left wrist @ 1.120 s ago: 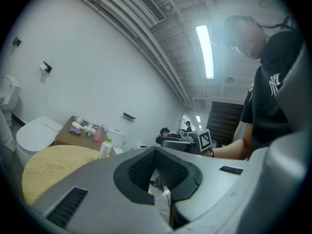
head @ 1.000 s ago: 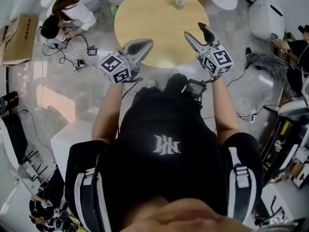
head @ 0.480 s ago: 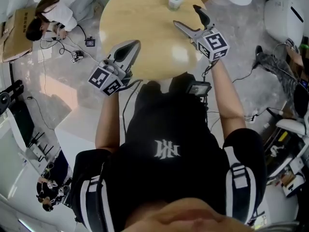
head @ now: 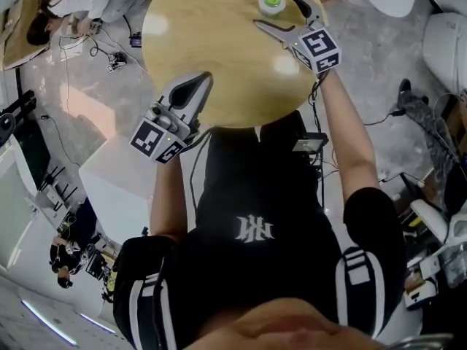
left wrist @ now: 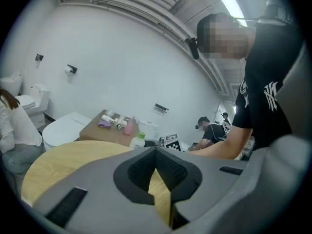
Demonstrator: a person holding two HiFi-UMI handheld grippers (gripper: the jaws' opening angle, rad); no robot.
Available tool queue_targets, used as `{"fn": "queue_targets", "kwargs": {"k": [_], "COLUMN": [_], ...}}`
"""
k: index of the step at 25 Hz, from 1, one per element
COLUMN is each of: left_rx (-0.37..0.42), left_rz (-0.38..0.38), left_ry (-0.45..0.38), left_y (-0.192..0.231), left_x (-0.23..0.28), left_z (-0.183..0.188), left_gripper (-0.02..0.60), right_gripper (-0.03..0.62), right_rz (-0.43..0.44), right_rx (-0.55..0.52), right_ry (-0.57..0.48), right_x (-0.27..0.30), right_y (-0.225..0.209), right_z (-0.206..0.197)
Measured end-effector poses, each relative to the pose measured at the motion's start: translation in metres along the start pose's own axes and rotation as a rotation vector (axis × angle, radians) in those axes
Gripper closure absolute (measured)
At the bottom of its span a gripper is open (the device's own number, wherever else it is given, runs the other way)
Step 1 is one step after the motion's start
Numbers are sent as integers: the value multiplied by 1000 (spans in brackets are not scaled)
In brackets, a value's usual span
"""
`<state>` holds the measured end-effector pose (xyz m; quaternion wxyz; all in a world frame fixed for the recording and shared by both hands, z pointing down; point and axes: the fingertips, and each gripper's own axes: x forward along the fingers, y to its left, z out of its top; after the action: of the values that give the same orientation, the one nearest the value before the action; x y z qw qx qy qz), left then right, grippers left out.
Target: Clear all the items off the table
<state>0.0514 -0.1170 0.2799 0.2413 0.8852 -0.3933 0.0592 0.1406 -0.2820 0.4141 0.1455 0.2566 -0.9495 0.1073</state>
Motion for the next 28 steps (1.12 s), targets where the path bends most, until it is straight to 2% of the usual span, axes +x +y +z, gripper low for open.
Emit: {"fn": "queue_targets", "kwargs": {"k": [1, 2, 4, 6, 8, 14, 19, 24, 28], "left_rx": [6, 8, 3, 1, 5, 82, 143, 187, 222], "left_rz": [-2, -3, -4, -9, -17, -92, -155, -197, -227], "left_ry": [4, 7, 3, -9, -23, -38, -16, -76, -107], "left_y": [-2, -4, -6, -2, 5, 10, 20, 13, 12], "left_x": [-1, -4, -9, -12, -14, 9, 37, 67, 98], "left_z": [0, 0, 1, 3, 6, 17, 18, 50, 76], "left_gripper": [569, 569, 569, 569, 569, 569, 569, 569, 569], "right_gripper": [100, 147, 184, 259, 298, 304, 306, 307, 307], "right_rz": [2, 0, -8, -27, -49, -96, -144, -213, -263], "right_rx": [-19, -36, -57, -71, -79, -67, -98, -121, -119], "right_ry": [7, 14, 24, 36, 55, 98, 50, 17, -37], "right_x": [4, 5, 7, 9, 12, 2, -9, -46, -77], "right_y": [2, 5, 10, 9, 5, 3, 10, 5, -16], "right_z": [0, 1, 1, -1, -4, -2, 36, 77, 109]}}
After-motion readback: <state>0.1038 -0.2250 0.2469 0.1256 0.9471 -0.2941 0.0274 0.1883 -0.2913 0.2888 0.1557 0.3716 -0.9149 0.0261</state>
